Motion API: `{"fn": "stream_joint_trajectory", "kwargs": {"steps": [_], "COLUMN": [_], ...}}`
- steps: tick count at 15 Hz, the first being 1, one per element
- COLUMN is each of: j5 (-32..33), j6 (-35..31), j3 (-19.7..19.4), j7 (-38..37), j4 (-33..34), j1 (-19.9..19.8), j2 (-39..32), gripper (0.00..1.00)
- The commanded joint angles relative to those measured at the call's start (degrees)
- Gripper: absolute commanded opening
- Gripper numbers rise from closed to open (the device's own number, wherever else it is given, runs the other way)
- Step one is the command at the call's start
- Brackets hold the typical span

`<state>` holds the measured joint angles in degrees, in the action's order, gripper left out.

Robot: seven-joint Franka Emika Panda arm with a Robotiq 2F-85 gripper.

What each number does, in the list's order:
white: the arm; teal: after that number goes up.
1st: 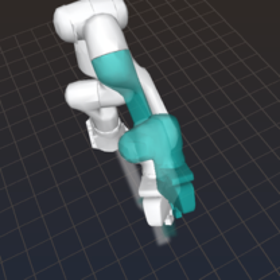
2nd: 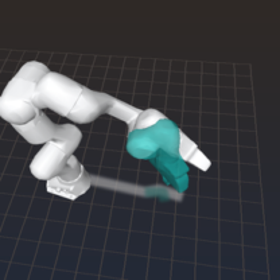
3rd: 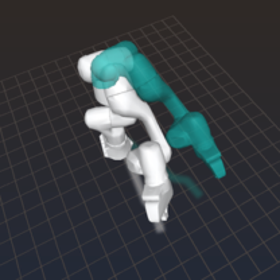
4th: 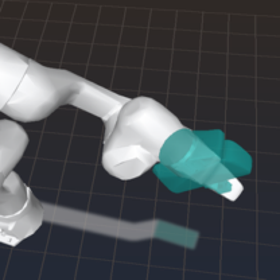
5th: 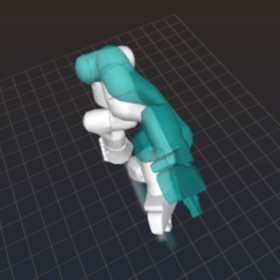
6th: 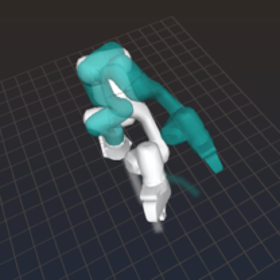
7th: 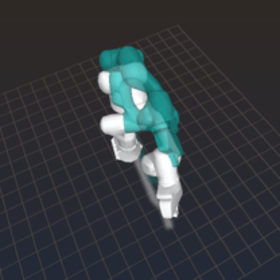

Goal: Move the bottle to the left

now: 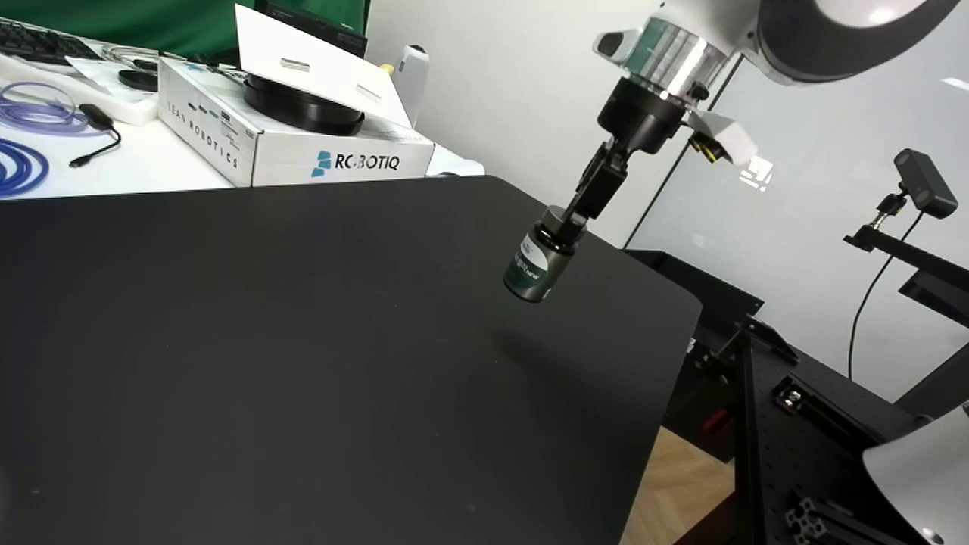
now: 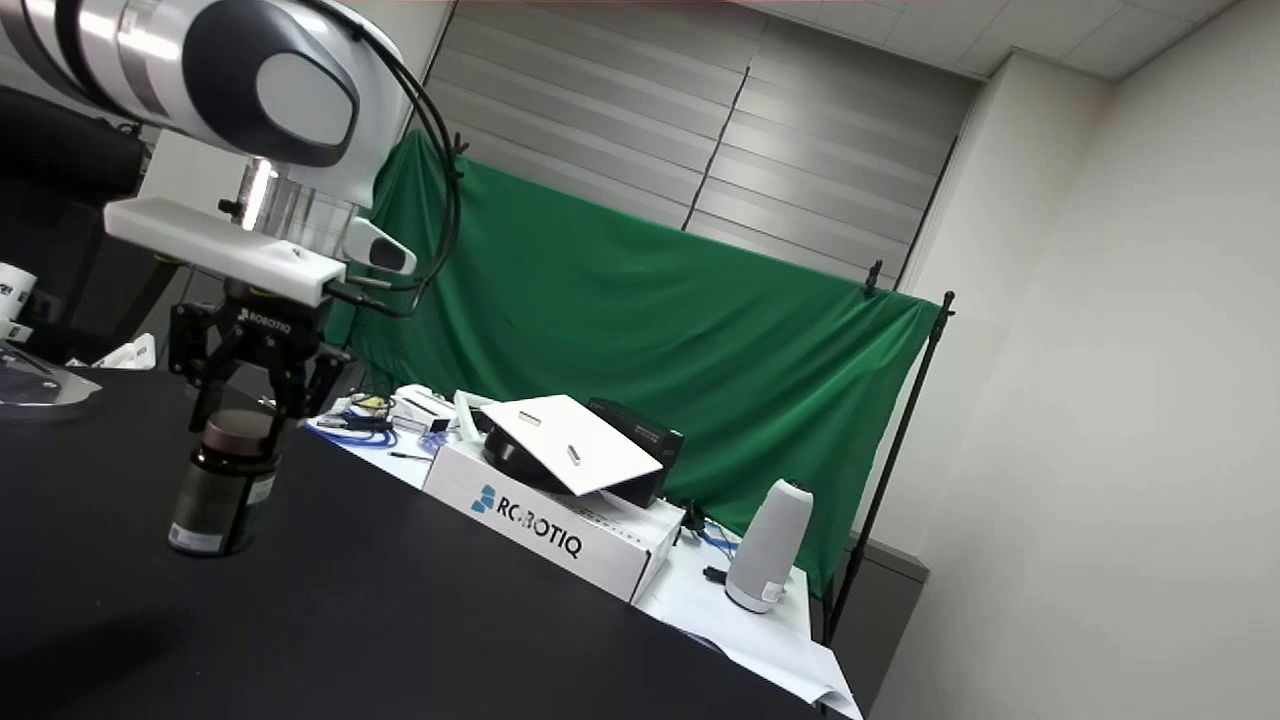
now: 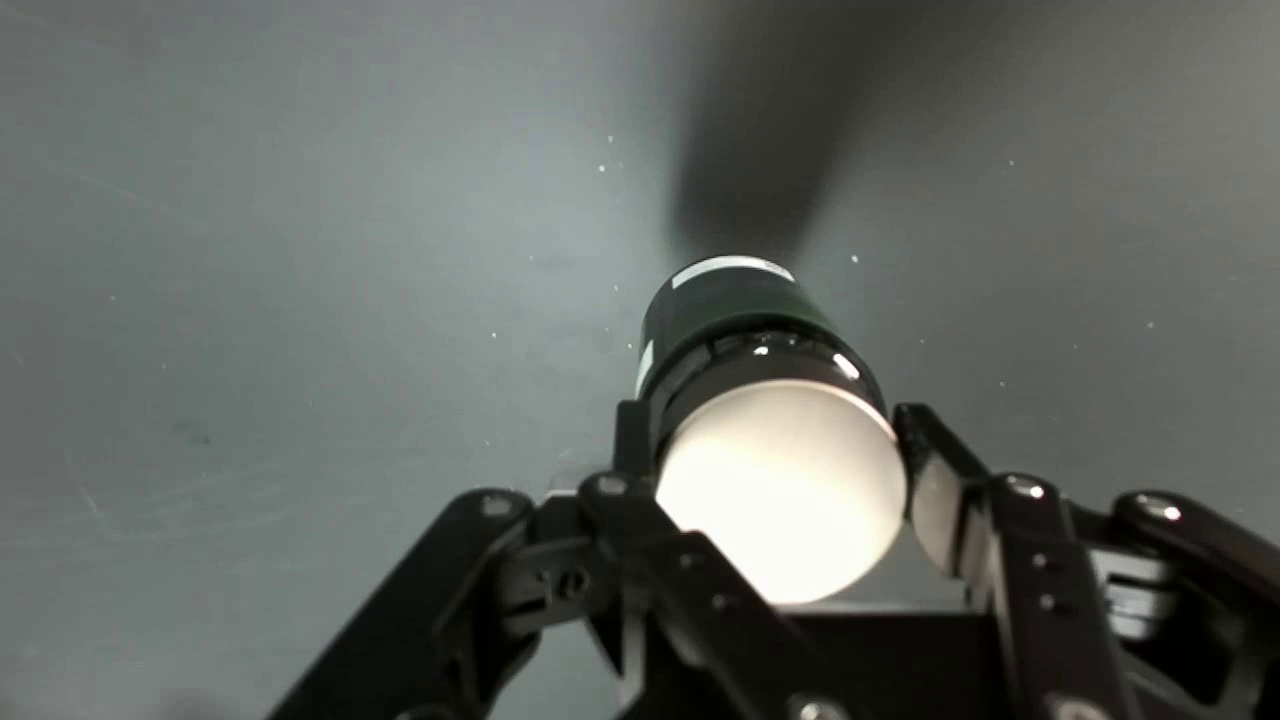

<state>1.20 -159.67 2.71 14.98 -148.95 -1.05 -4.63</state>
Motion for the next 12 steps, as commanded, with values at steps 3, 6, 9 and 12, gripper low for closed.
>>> {"fn": "stream_joint_trajectory", "kwargs": {"steps": [3,6,9,12], "j5": [3.23,6.35,9.5,10.89], "j6": [7.0,8.79,9.59,9.83], "j3": [3.71,6.68,9.77,12.39], "j7": [-3.54,-6.23,-8.88,-9.58], "j4": [10.2,14.39,17.84,20.73], "j1": [5.88,10.63,16.06,20.57], "j2": [-3.7,-6.94,-10.41,-13.42], "gripper": [0.36,0.36,0.36,0.36]}}
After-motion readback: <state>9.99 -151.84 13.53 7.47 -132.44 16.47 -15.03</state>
